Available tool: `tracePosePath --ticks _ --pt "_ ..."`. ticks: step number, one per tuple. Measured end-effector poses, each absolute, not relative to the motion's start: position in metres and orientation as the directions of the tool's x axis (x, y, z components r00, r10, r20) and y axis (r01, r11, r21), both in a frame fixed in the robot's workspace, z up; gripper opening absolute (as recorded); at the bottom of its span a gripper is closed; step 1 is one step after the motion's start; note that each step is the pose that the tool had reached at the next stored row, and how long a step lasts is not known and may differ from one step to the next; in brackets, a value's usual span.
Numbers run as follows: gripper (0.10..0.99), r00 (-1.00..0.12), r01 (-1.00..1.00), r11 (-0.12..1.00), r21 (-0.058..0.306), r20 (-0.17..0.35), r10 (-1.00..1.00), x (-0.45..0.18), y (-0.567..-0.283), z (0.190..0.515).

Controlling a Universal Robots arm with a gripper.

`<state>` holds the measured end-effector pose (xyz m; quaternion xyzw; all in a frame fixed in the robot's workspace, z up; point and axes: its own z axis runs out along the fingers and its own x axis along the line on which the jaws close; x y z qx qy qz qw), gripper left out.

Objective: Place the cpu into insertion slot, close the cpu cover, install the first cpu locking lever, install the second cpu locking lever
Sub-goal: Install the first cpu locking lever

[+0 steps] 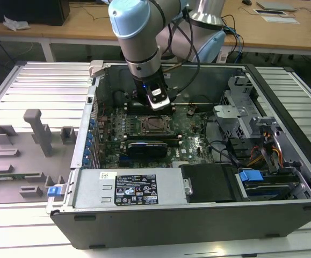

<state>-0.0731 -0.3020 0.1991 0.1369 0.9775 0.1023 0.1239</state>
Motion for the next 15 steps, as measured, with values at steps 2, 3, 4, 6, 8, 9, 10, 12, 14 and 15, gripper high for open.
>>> tracePosePath --ticks 2,3,4,6,8,9,10,12,14,15 --pt "0.106 -0.932 0.242 0.942 0.234 -0.214 0.293 -0.073 -0.302 0.205" --pt "0.106 -0.932 0.242 0.942 0.234 -0.214 0.293 -0.073 -0.302 0.207" --pt "0.106 -0.932 0.242 0.942 0.234 -0.214 0.293 -0.073 -0.302 0.210" --pt "0.106 -0.932 0.243 0.943 0.229 -0.216 0.292 -0.073 -0.302 0.214" --pt "0.106 -0.932 0.243 0.945 0.218 -0.218 0.290 -0.073 -0.302 0.215" --pt "0.106 -0.931 0.248 0.947 0.204 -0.219 0.291 -0.073 -0.302 0.215" --pt "0.106 -0.931 0.253 0.949 0.187 -0.220 0.292 -0.073 -0.302 0.215" --pt "0.106 -0.931 0.258 0.951 0.169 -0.220 0.291 -0.073 -0.302 0.215" --pt "0.106 -0.931 0.258 0.952 0.168 -0.220 0.291 -0.073 -0.302 0.215" --pt "0.106 -0.931 0.258 0.952 0.167 -0.221 0.291 -0.073 -0.302 0.215"
